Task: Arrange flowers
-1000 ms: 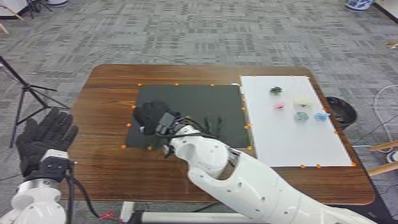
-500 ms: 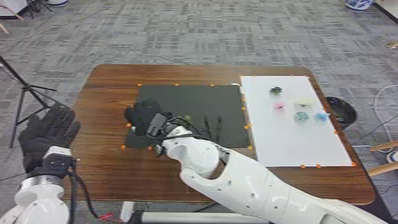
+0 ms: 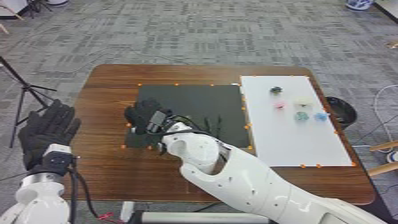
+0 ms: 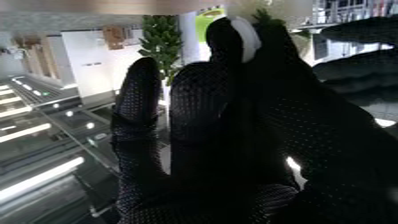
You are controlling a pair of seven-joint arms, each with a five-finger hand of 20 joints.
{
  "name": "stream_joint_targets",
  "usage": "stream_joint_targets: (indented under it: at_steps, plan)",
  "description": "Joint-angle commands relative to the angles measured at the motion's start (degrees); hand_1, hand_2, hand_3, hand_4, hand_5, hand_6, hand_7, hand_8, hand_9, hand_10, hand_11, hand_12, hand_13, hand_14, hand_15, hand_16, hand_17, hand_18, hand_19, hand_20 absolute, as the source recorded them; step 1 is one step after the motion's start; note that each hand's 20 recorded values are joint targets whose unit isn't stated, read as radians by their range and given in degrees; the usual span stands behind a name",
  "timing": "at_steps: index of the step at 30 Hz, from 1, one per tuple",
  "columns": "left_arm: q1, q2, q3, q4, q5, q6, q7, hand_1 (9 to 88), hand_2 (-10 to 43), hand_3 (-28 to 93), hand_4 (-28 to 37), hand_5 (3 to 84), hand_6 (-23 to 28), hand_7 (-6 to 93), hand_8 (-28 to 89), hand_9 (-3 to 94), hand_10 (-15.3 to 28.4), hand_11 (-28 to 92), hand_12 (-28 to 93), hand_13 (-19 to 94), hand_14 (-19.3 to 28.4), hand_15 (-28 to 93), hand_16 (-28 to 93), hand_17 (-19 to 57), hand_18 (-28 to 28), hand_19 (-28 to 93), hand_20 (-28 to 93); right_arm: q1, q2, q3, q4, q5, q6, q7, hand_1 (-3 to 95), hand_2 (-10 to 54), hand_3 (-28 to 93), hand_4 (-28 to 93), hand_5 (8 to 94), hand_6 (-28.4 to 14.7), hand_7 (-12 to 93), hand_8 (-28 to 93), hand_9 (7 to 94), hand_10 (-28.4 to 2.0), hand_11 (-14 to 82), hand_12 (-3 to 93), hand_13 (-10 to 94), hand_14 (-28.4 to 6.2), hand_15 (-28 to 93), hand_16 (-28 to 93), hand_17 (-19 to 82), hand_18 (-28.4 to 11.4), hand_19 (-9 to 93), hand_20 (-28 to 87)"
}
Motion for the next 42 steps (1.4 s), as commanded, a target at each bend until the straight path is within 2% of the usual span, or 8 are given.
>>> stream_joint_targets:
  at_steps: [1,11,21,25,31,34,37,42]
  plan:
    - [-0.55,-0.77,0.2,0.39,0.58,-1.2,0.04,22.6,18.5,71,-28.3,43.0,6.9,12.8,-10,34.8,13.8,20,7,26,11.5,23,-6,-4.7,10.6,24,11,-0.26,-0.09,0.09,0.68,-4.13,1.27,-0.69,54.7,-9.5,76,-28,59.3,0.1,45,6,72.2,-8.6,20.1,46.9,69,-3.8,60,47,33,-22.0,76,39]
    - [-0.84,-0.64,0.21,0.67,0.28,-1.54,-0.08,22.6,18.4,71,-28.3,43.1,6.9,12.8,-10,34.9,13.7,20,8,26,11.6,23,-6,-4.9,10.9,25,11,-1.3,-0.09,0.39,0.0,-3.64,-0.79,0.18,52.7,-9.5,78,-28,58.9,-0.4,41,3,71.0,-8.9,18.1,42.8,69,-2.9,57,47,32,-22.0,76,38]
    - [-1.63,-0.8,0.44,0.96,0.37,-1.48,0.02,22.7,18.4,71,-28.3,43.2,6.9,12.7,-10,35.0,13.7,20,8,26,11.8,24,-6,-4.8,10.8,25,11,-1.22,0.27,0.06,-0.64,-2.11,-2.79,1.98,51.0,-9.5,79,-28,59.9,-0.9,34,-14,67.7,-11.4,23.8,30.7,69,-2.8,53,46,32,-22.3,76,36]
    - [-1.51,-0.65,0.52,0.92,0.05,-1.36,0.42,22.8,18.4,71,-28.3,43.2,6.9,12.8,-10,35.0,13.7,20,8,26,11.8,24,-6,-4.8,10.8,25,11,-1.42,0.53,-0.23,-0.8,-2.68,-2.74,1.83,51.1,-9.5,78,-28,59.6,-1.3,30,-14,66.4,-12.4,25.5,23.4,69,-2.8,52,45,32,-22.3,76,36]
    - [-1.16,-0.54,0.37,0.82,-0.02,-1.15,0.46,22.7,18.4,71,-28.3,43.2,6.9,12.9,-10,35.0,13.8,20,8,26,11.8,24,-6,-4.8,10.8,25,11,-1.25,1.09,-0.45,-2.45,0.65,-0.76,1.33,51.1,-9.5,78,-28,59.6,-1.4,28,-14,66.2,-12.3,25.0,21.5,69,-3.0,51,45,32,-22.4,76,36]
    - [-0.83,-0.47,0.15,0.79,-0.76,-0.9,1.1,22.9,18.3,71,-28.3,43.2,6.9,13.0,-10,35.1,13.8,20,8,26,12.0,24,-6,-4.8,10.8,25,11,-1.71,0.95,2.5,-4.38,0.88,-7.73,-7.9,53.9,-9.4,80,-27,59.6,0.0,28,-6,68.2,-9.2,16.0,26.5,69,-3.5,52,46,31,-21.7,76,37]
    - [-0.65,-0.34,-0.21,0.67,-0.46,-0.72,1.04,22.8,18.4,71,-28.3,43.3,7.0,12.9,-10,35.1,13.9,20,8,26,12.0,24,-6,-4.8,10.9,25,11,-2.1,-0.07,3.67,-5.66,-1.19,-13.5,-9.02,54.8,-4.1,81,-25,57.2,1.5,25,-14,63.9,-8.1,17.5,18.4,67,-3.5,57,45,29,-20.2,75,38]
    - [-0.78,-0.11,-0.19,0.6,-0.51,-0.73,0.87,22.7,18.4,71,-28.3,43.3,7.0,12.9,-10,35.2,13.9,20,8,26,12.0,25,-6,-4.7,10.9,25,11,-2.87,-1.57,6.01,-5.12,-1.97,-19.67,-10.84,52.1,0.0,83,-24,57.4,1.3,22,-15,57.3,-8.3,14.0,14.0,65,-5.0,64,42,28,-19.7,74,38]
